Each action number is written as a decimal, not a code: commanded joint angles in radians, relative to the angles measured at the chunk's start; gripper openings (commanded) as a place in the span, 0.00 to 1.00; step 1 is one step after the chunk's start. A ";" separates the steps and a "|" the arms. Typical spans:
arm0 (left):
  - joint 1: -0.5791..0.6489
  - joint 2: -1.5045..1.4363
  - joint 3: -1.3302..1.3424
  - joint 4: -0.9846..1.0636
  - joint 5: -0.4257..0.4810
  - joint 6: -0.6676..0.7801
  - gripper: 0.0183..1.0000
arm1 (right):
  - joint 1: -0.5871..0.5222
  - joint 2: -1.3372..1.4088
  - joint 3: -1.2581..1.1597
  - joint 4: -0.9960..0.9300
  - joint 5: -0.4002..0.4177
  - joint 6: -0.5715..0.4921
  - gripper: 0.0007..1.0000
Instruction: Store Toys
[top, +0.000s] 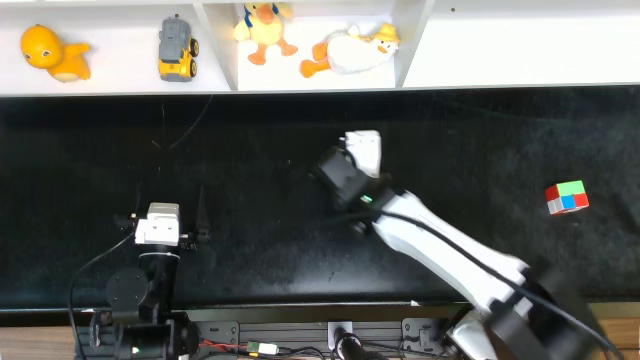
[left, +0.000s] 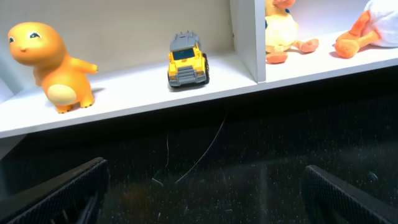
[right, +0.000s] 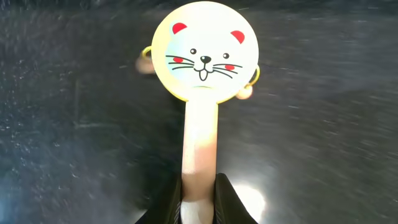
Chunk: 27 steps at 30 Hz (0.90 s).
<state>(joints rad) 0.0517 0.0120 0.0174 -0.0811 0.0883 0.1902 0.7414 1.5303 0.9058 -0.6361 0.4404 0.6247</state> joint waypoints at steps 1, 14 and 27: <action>-0.007 -0.009 -0.010 0.005 -0.011 -0.012 1.00 | -0.064 -0.188 -0.101 -0.003 0.032 0.003 0.04; -0.007 -0.009 -0.010 0.005 -0.011 -0.012 1.00 | -0.362 -0.365 -0.098 -0.130 0.024 -0.263 0.04; -0.007 -0.009 -0.010 0.005 -0.011 -0.012 1.00 | -0.569 -0.180 0.125 -0.082 -0.063 -0.667 0.04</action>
<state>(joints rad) 0.0517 0.0120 0.0174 -0.0811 0.0853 0.1902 0.2031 1.2968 0.9520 -0.7422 0.4343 0.1051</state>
